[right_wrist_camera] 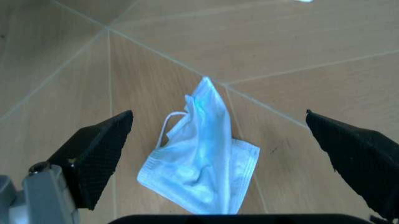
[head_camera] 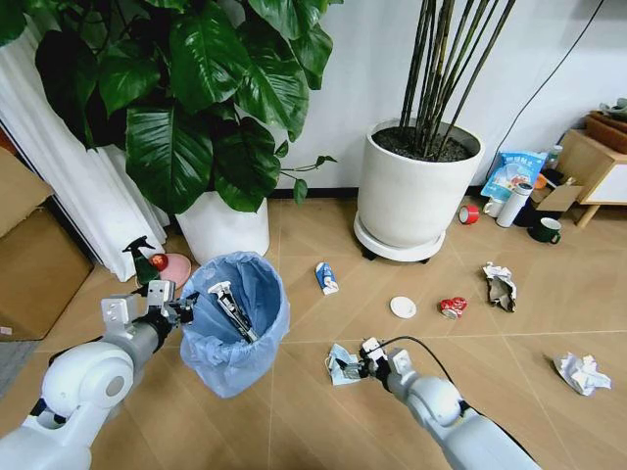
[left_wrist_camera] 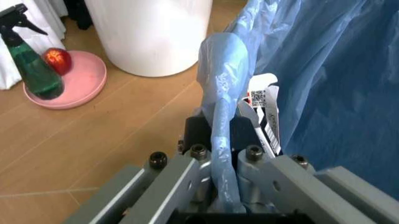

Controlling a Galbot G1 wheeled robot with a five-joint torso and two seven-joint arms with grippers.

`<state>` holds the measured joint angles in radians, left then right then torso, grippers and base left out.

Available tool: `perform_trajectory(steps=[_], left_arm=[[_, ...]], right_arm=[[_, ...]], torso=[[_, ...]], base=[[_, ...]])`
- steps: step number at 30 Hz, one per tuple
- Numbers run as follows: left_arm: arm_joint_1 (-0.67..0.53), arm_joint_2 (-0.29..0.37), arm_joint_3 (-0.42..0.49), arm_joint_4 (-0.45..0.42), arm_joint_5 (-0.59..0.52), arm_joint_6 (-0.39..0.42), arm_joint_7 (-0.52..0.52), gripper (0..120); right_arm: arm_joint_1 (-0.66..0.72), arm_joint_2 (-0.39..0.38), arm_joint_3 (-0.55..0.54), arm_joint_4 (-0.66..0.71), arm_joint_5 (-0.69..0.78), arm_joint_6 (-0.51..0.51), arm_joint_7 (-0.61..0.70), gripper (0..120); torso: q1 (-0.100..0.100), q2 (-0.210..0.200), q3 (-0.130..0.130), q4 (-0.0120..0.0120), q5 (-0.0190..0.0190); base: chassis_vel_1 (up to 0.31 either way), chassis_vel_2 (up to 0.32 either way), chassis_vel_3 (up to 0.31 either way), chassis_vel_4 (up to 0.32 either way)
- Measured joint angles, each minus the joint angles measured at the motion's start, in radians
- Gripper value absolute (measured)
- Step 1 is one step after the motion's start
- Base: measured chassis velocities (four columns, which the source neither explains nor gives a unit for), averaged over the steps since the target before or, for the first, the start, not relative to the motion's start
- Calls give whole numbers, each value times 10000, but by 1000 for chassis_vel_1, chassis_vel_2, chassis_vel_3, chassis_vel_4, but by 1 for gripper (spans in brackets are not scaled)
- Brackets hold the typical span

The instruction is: Pick up the trash bin and place the garbage on the floor into it.

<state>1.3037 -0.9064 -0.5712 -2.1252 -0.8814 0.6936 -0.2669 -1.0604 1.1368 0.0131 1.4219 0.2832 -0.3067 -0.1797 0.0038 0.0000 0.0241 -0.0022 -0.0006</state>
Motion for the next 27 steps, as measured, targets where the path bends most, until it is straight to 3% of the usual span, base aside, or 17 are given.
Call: perform_trajectory(steps=[14, 27], left_arm=[[-151, 36, 45, 180, -22, -5, -9, 0], [-240, 164, 35, 268, -65, -5, 124, 0]], right_arm=[[762, 777, -377, -1709, -83, 256, -455, 97], [1022, 1262, -256, -2902, -366, 504, -578, 50]], torso=[[0, 0, 0, 0, -2], [0, 0, 0, -1, -1]], base=[[0, 0, 0, 0], [0, 0, 0, 0]])
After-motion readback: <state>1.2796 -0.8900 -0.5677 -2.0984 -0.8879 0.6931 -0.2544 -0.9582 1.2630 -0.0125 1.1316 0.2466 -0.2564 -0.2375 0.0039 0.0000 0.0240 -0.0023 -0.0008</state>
